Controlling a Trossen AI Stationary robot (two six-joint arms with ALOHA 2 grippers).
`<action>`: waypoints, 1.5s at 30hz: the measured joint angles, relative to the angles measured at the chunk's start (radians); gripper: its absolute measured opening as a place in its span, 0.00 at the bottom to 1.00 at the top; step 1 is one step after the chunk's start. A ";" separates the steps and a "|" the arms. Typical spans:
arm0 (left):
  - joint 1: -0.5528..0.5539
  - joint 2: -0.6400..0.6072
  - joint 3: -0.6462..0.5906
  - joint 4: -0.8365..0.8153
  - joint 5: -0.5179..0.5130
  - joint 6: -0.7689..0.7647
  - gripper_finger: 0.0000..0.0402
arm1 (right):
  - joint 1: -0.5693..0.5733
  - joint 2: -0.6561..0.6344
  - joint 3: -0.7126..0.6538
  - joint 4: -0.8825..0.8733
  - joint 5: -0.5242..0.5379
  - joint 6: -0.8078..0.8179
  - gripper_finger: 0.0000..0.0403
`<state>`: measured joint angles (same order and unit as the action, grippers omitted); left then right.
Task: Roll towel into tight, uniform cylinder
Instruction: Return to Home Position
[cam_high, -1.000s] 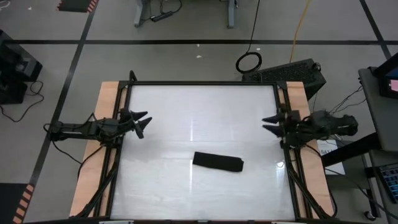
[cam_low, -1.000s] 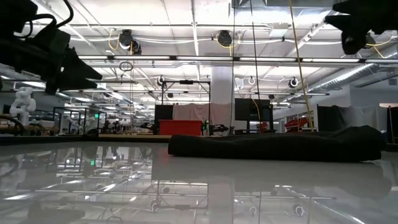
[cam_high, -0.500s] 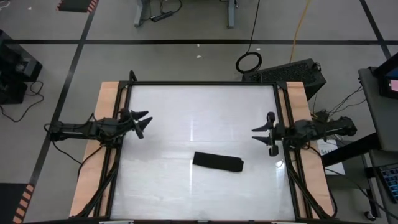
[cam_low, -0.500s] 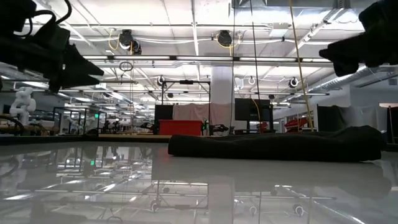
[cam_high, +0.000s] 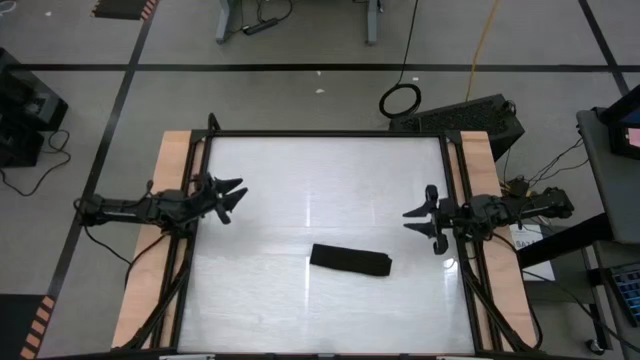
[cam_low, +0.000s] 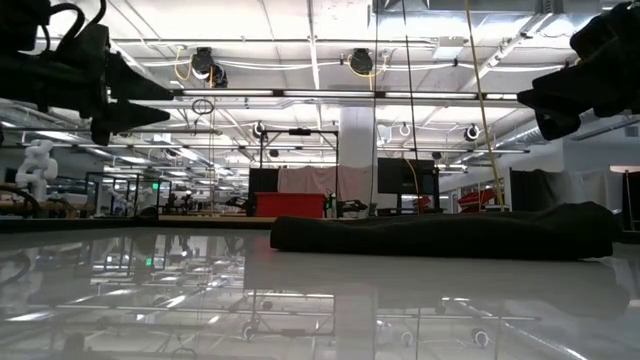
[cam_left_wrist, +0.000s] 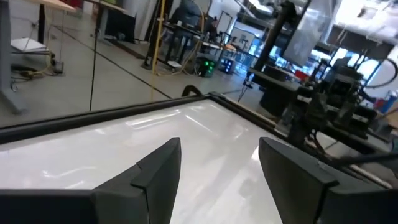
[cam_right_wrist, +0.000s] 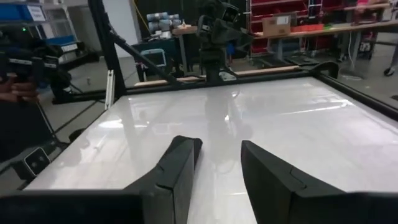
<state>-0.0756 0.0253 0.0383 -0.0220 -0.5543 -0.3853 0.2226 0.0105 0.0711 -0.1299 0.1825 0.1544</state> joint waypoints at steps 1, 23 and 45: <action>-0.003 0.004 0.000 -0.001 0.001 0.004 0.55 | 0.000 0.000 0.000 0.000 0.000 -0.007 0.31; -0.011 0.034 0.000 -0.002 -0.028 0.083 0.55 | 0.003 0.000 0.000 -0.010 -0.129 -0.010 0.31; -0.011 0.034 0.000 -0.002 -0.022 0.079 0.55 | 0.003 0.000 0.000 -0.011 -0.129 -0.009 0.31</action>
